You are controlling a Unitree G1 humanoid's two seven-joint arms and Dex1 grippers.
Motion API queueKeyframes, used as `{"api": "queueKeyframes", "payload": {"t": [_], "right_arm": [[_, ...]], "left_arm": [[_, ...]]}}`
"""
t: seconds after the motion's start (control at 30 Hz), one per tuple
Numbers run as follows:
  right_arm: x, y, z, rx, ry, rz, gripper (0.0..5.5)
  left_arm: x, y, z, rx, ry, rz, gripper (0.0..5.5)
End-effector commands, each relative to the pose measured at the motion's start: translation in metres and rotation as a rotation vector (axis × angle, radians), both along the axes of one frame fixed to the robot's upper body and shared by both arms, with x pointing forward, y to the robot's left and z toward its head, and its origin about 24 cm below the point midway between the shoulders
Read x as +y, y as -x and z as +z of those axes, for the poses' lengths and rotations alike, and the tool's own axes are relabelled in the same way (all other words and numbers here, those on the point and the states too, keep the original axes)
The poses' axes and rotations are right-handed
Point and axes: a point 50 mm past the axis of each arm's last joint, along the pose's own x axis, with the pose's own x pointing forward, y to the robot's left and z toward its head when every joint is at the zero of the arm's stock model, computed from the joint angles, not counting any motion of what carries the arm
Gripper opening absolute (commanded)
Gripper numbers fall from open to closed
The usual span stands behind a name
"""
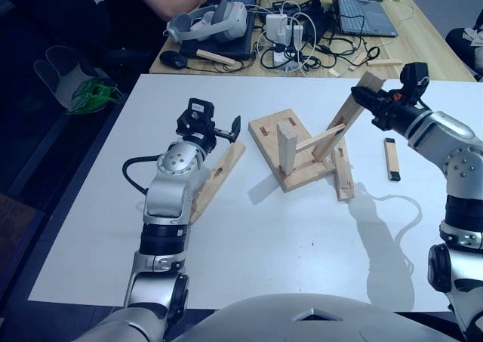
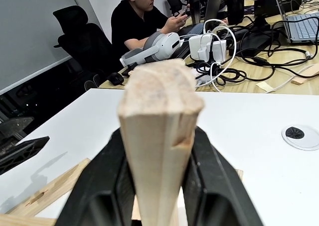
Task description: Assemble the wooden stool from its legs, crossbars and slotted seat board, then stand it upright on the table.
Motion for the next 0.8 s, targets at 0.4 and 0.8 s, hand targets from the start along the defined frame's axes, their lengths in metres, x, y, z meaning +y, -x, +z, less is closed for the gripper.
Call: {"api": "queueKeyframes", "payload": {"t": [0.4, 0.8], "right_arm": [[0.003, 0.027, -0.053, 0.135, 0.099, 0.051, 1.02], [-0.004, 0.021, -0.05, 0.152, -0.097, -0.008, 1.02]], "left_arm": [[-0.001, -0.003, 0.005, -0.025, -0.009, 0.003, 5.4], [-0.002, -0.004, 0.006, -0.025, -0.016, -0.006, 5.4]]}}
